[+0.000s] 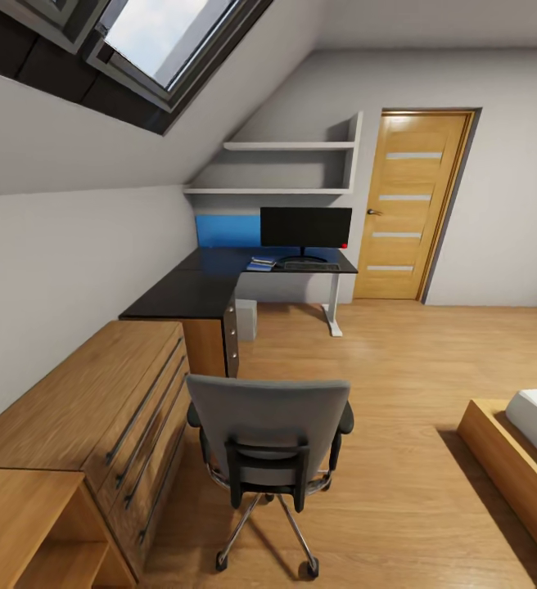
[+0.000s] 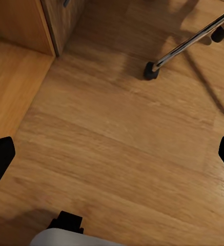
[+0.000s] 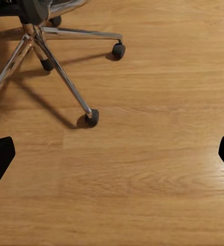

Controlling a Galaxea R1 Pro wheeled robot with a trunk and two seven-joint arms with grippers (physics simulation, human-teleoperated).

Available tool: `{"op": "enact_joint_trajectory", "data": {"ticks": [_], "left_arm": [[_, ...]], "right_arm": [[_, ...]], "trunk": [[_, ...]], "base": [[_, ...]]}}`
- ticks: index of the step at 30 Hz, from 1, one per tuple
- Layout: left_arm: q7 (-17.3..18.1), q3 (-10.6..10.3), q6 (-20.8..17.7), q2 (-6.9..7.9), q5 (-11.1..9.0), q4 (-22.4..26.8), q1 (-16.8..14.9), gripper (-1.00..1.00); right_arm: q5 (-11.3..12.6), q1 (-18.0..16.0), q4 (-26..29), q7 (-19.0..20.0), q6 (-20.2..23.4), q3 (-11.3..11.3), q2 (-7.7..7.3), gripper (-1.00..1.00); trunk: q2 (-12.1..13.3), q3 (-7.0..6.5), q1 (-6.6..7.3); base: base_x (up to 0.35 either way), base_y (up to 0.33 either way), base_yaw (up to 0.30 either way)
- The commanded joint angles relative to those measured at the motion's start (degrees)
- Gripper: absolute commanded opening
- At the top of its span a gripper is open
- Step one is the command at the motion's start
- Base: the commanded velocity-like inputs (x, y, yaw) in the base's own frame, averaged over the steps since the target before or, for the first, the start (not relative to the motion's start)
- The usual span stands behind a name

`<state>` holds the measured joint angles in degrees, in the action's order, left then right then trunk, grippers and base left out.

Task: In the bedroom, organize the workspace by keeping the computer under the desk, ensuring the monitor is on the desk, placing the keyboard on the desk next to the monitor, placing the mouse on the desk next to the keyboard, moving the folder from the swivel chair onto the desk next to the mouse, stacking the notebook on top of the folder with the pen on top of the notebook, and positioning the swivel chair next to the desk.

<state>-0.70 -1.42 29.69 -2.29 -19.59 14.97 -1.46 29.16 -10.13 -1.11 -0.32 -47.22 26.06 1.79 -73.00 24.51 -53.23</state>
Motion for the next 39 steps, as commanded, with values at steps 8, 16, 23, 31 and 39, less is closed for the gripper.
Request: {"op": "enact_joint_trajectory", "data": {"ticks": [8, 16, 23, 31, 39], "left_arm": [[-0.09, -0.16, 0.01, 0.01, -0.31, -0.03, -0.03, 1.0], [-0.09, -0.15, -0.13, 0.06, -0.35, -0.03, -0.03, 1.0], [-0.11, -0.15, -0.16, 0.07, -0.36, -0.03, -0.03, 1.0], [-0.22, -0.09, -0.18, 0.09, -0.42, -0.03, -0.03, 1.0], [-0.29, -0.07, -0.3, 0.09, -0.44, 0.04, -0.03, 1.0]], "right_arm": [[0.44, -0.06, -0.12, -0.03, -0.16, 0.48, -0.02, 1.0], [0.4, -0.06, -0.12, -0.03, 0.21, 0.49, -0.02, 1.0], [0.44, -0.06, -0.12, -0.03, 0.33, 0.49, -0.01, 1.0], [0.44, -0.06, -0.12, -0.03, 0.32, 0.48, -0.03, 1.0], [0.46, -0.06, -0.12, -0.03, 0.29, 0.47, -0.03, 1.0]], "trunk": [[-3.26, 1.5, -1.76], [-6.47, 2.94, -3.52], [-9.27, 4.2, -5.06], [-12.48, 5.63, -6.81], [-15.69, 7.07, -8.57]], "base": [[0.0, 0.0, 0.0], [0.0, 0.0, 0.0], [0.0, 0.0, 0.0], [0.0, 0.0, 0.0], [0.0, 0.0, 0.0]]}}
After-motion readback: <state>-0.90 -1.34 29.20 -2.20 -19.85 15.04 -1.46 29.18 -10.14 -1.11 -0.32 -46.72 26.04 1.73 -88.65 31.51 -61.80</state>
